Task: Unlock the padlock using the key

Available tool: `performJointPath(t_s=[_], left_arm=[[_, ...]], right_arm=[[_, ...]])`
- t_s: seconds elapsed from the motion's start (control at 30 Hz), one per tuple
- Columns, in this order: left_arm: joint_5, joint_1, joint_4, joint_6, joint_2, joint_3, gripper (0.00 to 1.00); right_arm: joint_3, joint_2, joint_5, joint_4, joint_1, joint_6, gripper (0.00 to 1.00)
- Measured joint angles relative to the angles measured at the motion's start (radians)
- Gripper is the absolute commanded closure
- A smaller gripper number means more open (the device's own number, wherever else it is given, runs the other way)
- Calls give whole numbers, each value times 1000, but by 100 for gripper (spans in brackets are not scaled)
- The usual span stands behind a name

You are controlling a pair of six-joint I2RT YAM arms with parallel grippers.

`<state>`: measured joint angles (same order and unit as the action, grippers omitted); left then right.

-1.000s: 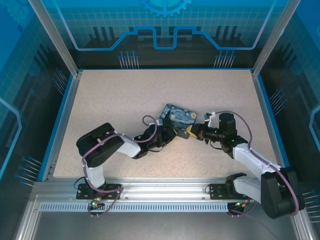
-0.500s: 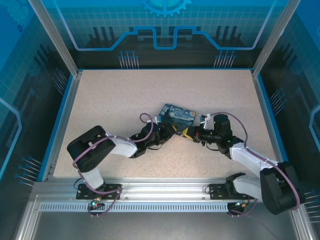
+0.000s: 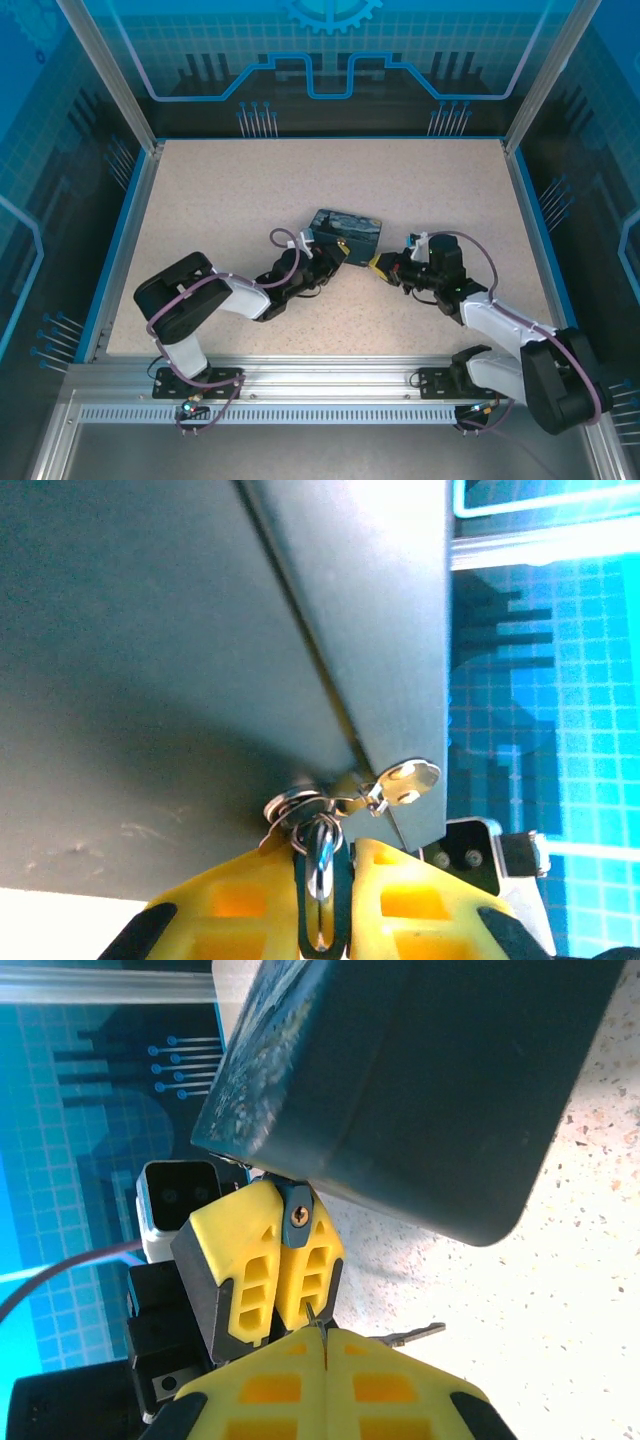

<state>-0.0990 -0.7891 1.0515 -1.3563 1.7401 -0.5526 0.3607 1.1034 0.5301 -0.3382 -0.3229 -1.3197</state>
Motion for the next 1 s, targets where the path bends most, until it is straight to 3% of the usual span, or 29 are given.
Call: performJointPath(t_s=[0.27, 1.0], left_arm=[[-70, -15, 39, -11, 0, -6, 100], [-114, -33, 165, -196, 82, -47, 100]], right_arm=[[0, -92, -90, 4, -20, -100, 100], [61, -13, -164, -47, -64, -158, 100]])
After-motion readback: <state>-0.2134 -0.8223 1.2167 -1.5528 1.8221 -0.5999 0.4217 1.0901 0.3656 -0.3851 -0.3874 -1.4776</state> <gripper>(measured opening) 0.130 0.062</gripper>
